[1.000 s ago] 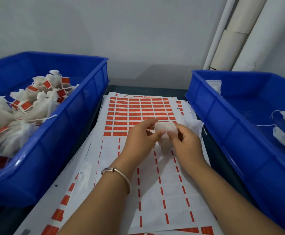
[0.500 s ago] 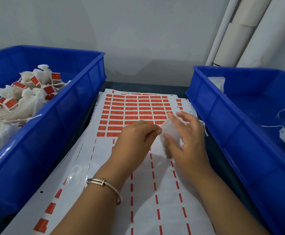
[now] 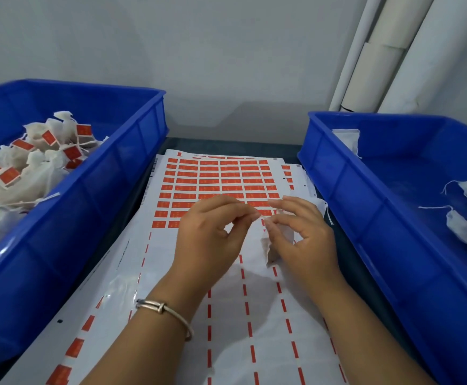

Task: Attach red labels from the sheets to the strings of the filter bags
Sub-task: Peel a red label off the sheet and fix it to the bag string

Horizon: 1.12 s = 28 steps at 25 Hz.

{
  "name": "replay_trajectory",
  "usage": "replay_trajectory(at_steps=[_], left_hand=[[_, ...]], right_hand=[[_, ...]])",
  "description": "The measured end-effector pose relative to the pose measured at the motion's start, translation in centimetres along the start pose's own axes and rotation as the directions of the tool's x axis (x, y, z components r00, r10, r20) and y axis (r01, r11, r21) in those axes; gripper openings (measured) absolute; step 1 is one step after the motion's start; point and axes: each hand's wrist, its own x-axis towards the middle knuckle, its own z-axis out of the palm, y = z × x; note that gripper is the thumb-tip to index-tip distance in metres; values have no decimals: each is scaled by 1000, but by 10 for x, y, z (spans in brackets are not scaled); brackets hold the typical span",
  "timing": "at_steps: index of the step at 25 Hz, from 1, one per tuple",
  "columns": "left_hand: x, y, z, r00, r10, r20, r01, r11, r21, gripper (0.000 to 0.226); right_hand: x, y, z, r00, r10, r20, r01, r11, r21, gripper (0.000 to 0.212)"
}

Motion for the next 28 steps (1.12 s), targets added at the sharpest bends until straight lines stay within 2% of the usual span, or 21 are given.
replay_trajectory(at_steps=[3, 5, 8, 10, 13, 15, 16, 18, 19, 20, 22, 23, 24, 26, 28], left_hand=[[2, -1, -3, 995, -54, -89, 54, 999, -5, 25], [3, -2, -2, 988, -125, -89, 121, 992, -41, 28], [3, -5, 4, 953, -289, -91, 275, 951, -143, 32], [2, -9, 6, 929, -347, -130, 323, 930, -176, 31], [3, -14, 7, 881, -428, -201, 378, 893, -246, 21], [6, -18, 7, 806, -546, -227, 462, 821, -336, 12], [8, -21, 7, 763, -609, -217, 510, 773, -378, 4], [10, -28, 9, 694, -703, -152, 610, 688, -394, 10], [10, -32, 12, 673, -734, -87, 662, 651, -372, 12], [10, -34, 14, 665, -747, -3, 705, 628, -330, 14], [6, -36, 20, 698, -694, 176, 716, 673, -189, 17], [4, -34, 22, 730, -635, 252, 674, 730, -114, 19], [2, -31, 23, 760, -565, 321, 611, 790, -57, 21], [-4, -26, 24, 795, -411, 446, 470, 882, -25, 24], [-9, -22, 25, 797, -289, 530, 372, 927, -55, 23]], right_hand=[[5, 6, -4, 996, 82, 31, -82, 997, -5, 16], [4, 7, -3, 980, 169, 106, -175, 983, 50, 4], [0, 7, 2, 929, 262, 262, -314, 931, 186, 8], [-2, 5, 3, 910, 243, 334, -303, 943, 140, 5], [-2, 2, 3, 841, 287, 459, -318, 948, -9, 15], [0, -1, 1, 788, 369, 493, -370, 924, -99, 15], [2, -1, -2, 769, 387, 508, -399, 912, -91, 16], [4, 1, -8, 751, 328, 573, -461, 882, 98, 27], [4, 0, -11, 752, 271, 601, -494, 835, 242, 29], [5, -1, -13, 763, 225, 606, -535, 744, 399, 29], [8, -2, -16, 799, 229, 556, -592, 460, 662, 24], [11, -1, -16, 813, 262, 521, -583, 363, 727, 21], [13, 0, -17, 819, 298, 490, -570, 331, 752, 21], [13, 3, -18, 818, 325, 475, -573, 386, 723, 20], [8, 5, -15, 812, 341, 473, -581, 539, 610, 24]])
